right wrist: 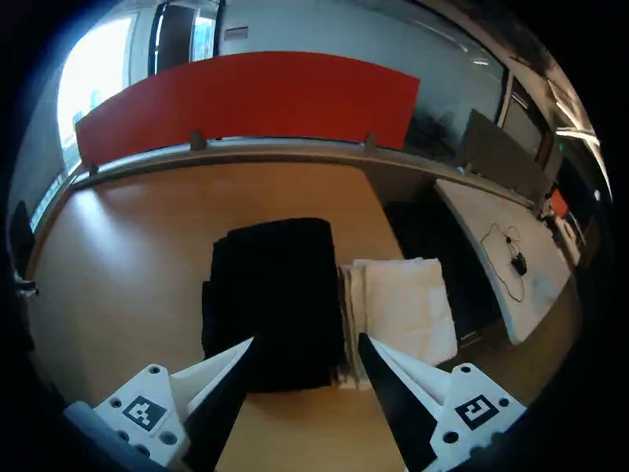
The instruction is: Fold towel
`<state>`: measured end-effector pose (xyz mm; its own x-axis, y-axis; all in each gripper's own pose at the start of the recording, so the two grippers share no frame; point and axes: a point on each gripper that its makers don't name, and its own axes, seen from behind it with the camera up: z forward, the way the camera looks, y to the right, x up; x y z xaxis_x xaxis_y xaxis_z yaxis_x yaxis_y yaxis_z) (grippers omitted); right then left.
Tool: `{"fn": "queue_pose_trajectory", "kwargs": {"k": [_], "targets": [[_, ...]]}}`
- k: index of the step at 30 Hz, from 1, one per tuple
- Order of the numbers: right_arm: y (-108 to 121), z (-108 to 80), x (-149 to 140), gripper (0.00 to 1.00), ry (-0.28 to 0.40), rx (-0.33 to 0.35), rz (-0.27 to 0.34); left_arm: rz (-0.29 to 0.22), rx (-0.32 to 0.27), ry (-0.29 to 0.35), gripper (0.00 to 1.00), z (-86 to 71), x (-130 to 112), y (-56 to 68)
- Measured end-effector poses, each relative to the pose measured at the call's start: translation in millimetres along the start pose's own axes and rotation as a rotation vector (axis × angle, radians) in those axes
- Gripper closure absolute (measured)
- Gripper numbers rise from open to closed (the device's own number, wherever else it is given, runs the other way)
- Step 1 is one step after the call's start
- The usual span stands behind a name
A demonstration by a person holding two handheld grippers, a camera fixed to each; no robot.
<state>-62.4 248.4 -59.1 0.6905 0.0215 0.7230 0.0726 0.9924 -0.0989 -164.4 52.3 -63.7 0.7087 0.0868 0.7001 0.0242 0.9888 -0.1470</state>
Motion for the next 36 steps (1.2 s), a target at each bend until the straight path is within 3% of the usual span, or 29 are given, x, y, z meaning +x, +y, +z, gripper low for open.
{"fn": "queue_pose_trajectory", "kwargs": {"k": [12, 24, 36], "targets": [[-15.7, -3.6, 27.8, 0.08, 0.165, -0.055, 0.123, -0.002, 0.003, 0.013, 0.06, -0.2, 5.4, -0.2], [-23.9, -2.2, 31.1, 0.08, 0.219, -0.087, 0.137, -0.011, 0.009, 0.034, 0.06, 0.5, 11.9, -3.5], [-29.0, -14.2, 55.6, 0.08, 0.357, -0.1, 0.182, -0.027, 0.025, 0.077, 0.06, -1.8, 22.6, -10.3]]}}
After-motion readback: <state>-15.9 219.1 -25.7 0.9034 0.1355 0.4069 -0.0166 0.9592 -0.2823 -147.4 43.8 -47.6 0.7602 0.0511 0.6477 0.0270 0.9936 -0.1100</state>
